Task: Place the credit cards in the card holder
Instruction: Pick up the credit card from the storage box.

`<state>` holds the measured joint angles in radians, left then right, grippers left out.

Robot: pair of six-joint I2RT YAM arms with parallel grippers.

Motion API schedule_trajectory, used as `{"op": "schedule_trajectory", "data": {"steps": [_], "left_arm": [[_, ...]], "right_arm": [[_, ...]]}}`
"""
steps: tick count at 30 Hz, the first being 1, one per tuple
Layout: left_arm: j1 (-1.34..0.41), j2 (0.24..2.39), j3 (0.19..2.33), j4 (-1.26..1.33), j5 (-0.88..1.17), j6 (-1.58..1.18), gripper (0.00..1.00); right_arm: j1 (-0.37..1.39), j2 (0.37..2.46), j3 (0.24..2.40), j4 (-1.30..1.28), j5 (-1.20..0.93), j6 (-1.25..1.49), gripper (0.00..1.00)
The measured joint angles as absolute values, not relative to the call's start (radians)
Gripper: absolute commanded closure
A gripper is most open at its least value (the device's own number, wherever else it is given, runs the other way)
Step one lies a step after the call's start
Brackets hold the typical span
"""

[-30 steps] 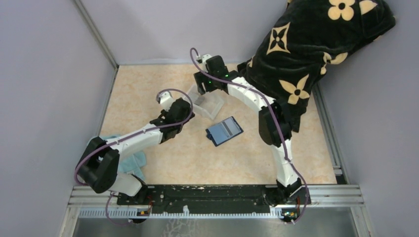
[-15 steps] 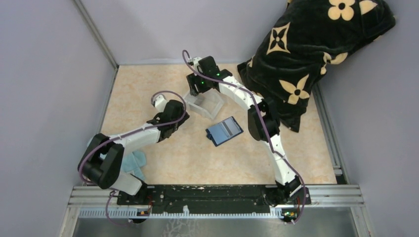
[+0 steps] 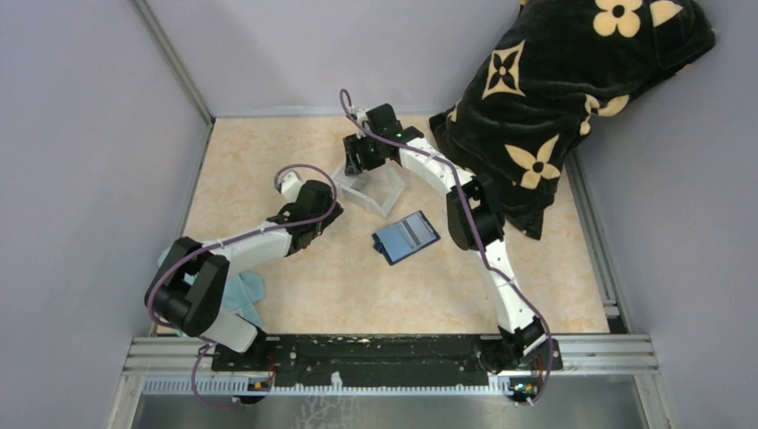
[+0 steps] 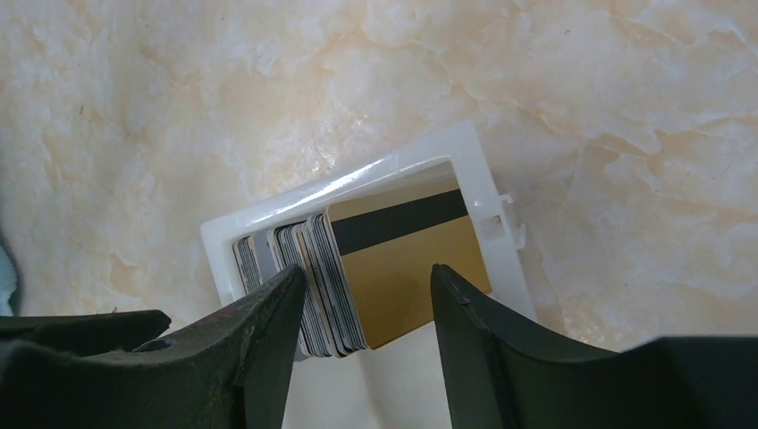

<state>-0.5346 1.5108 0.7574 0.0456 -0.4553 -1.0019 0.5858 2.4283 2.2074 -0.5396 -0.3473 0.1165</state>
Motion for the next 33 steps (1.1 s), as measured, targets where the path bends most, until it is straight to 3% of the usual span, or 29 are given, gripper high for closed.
{"op": "schedule_trajectory", "data": {"steps": [19,33], "left_arm": [[-0.533,1.615,0.804,0.052,-0.442,-1.001,0.37],[-0.519,1.713,0.879,0.052,-0.425,-1.001,0.38]], "right_arm": [[0.536,2.456,2.192,-0.473,-0.535,0.232,0.69],[0.538,2.419,2.107,-0.403,-0.57,0.251,0.73]]}}
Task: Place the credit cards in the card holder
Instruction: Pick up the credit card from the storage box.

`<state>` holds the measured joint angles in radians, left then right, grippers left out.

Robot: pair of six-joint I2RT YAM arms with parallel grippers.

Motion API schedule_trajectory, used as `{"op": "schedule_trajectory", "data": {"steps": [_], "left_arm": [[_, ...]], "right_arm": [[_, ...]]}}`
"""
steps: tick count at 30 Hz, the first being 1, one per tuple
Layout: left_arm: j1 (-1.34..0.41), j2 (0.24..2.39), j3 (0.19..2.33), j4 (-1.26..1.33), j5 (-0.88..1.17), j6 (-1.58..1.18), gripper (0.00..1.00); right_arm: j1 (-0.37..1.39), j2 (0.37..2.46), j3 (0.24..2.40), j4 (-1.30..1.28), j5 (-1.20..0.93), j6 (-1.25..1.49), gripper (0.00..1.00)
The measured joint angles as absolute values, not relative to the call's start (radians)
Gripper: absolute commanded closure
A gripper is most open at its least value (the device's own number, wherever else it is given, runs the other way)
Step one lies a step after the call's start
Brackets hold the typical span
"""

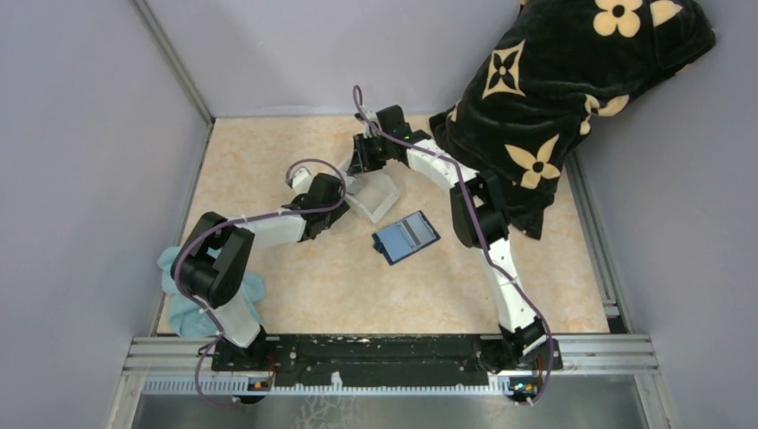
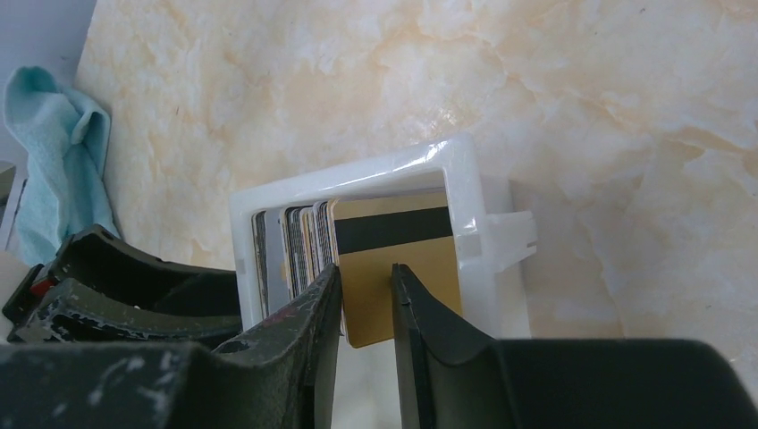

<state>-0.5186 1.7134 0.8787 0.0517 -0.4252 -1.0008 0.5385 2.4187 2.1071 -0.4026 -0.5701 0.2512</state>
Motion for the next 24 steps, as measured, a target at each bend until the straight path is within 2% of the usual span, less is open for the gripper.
{"op": "schedule_trajectory", "data": {"steps": [11,20,24], "left_arm": [[-0.512,1.73,0.89,0.042,-0.416,-1.0,0.38],[-0.508,1.733,0.895,0.036,-0.411,-0.997,0.38],[-0.508,1.733,0.895,0.036,-0.41,-0.997,0.38]], "right_arm": [[0.549,2.406,2.088,-0.403,-0.568,0.262,0.69],[0.553,2.402,2.088,-0.402,-0.562,0.269,0.78],[0.554,2.398,2.088,-0.404,-0.554,0.27,0.79]]}}
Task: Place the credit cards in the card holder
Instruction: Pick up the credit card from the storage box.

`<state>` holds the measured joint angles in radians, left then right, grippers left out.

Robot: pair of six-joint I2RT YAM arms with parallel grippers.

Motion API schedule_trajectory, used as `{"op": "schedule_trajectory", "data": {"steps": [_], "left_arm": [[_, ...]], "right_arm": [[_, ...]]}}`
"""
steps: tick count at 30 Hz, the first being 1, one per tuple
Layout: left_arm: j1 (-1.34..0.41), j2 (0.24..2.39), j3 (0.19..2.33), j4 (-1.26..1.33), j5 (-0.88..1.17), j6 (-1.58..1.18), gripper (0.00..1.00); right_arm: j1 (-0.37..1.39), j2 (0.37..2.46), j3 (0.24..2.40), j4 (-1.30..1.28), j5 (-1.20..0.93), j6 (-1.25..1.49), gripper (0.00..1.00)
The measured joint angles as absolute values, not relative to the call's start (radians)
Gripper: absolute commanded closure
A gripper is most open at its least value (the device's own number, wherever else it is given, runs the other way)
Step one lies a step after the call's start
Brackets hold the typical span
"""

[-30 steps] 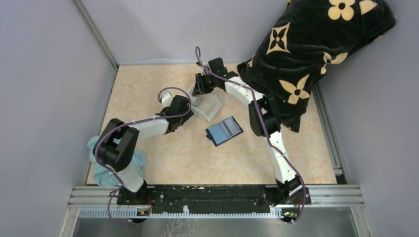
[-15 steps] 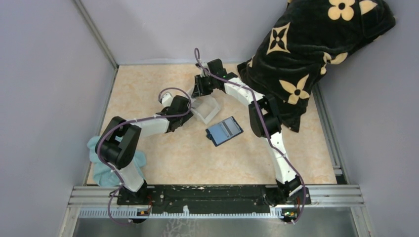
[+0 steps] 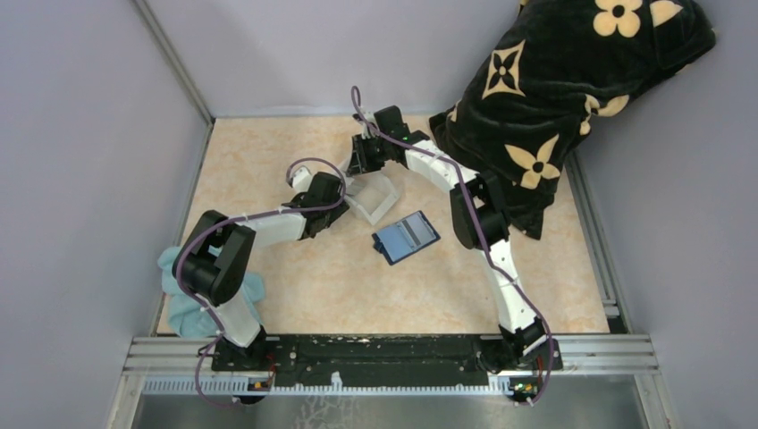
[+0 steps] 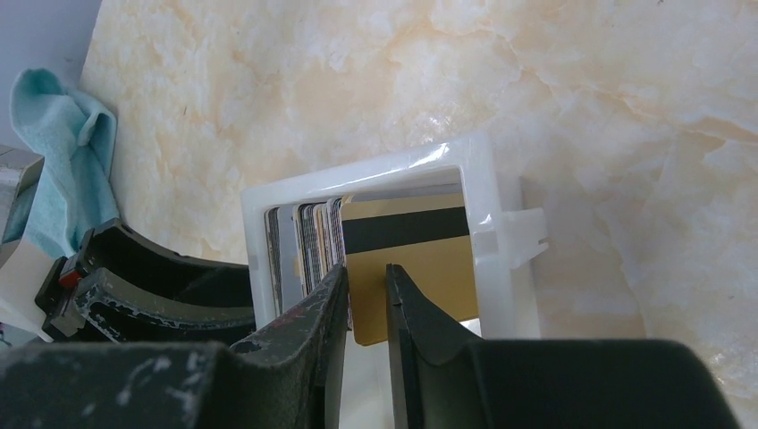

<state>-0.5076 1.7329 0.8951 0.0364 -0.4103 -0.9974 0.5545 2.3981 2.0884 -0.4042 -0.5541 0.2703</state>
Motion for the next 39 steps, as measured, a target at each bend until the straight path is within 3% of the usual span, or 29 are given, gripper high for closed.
{"op": "schedule_trajectory", "data": {"steps": [23,39], "left_arm": [[-0.503,1.733,0.895,0.036,-0.402,-0.998,0.38],[-0.502,1.733,0.895,0.036,-0.401,-0.998,0.38]], "right_arm": [[0.57,2.354,2.088,-0.432,-0.54,0.27,0.86],[0.577,2.337,2.088,-0.458,-0.474,0.255,1.0]]}}
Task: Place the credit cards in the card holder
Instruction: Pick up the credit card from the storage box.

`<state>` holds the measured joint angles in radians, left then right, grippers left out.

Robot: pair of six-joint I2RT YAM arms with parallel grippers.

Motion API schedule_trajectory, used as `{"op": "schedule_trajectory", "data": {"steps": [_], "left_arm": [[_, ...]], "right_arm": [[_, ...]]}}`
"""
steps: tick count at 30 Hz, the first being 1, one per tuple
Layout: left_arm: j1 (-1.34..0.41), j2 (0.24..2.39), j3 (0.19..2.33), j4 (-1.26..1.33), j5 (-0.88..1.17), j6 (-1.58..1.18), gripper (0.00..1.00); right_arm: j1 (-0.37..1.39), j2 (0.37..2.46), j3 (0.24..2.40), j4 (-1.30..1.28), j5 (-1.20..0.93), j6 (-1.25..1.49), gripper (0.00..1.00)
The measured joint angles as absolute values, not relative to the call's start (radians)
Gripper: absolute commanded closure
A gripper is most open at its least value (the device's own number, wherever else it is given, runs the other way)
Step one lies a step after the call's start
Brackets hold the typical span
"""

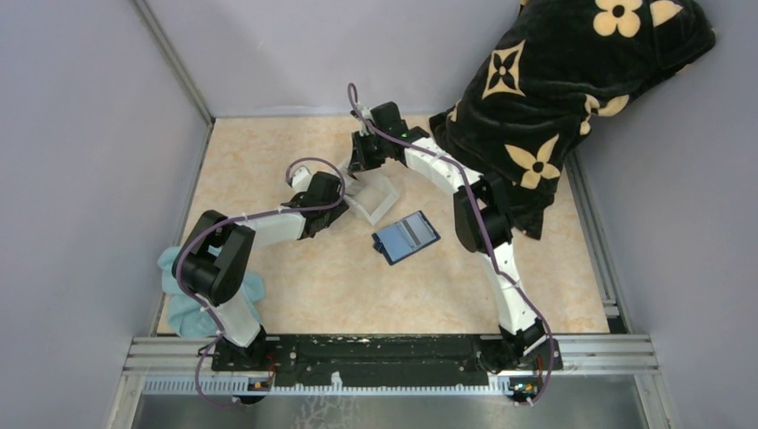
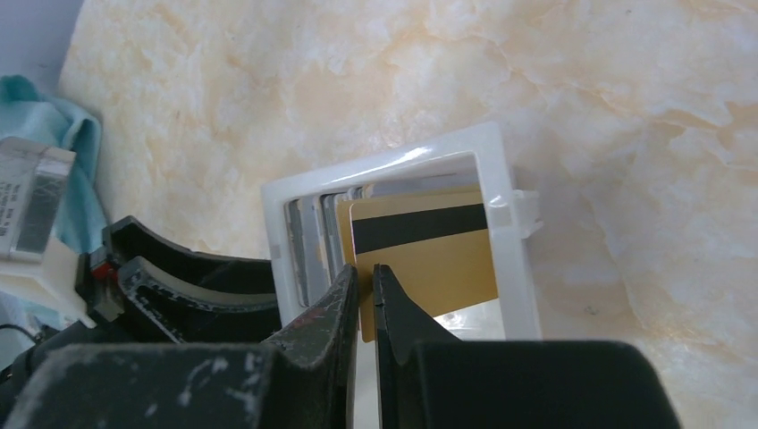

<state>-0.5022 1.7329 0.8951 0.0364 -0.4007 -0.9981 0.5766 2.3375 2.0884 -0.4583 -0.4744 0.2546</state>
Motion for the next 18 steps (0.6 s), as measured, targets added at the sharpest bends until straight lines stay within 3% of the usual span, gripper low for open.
{"op": "schedule_trajectory", "data": {"steps": [18], "left_arm": [[-0.502,1.717,0.895,0.019,-0.402,-0.997,0.37]], "right_arm": [[0.62,2.28,2.071,-0.546,-0.1,0.143,1.0]]}}
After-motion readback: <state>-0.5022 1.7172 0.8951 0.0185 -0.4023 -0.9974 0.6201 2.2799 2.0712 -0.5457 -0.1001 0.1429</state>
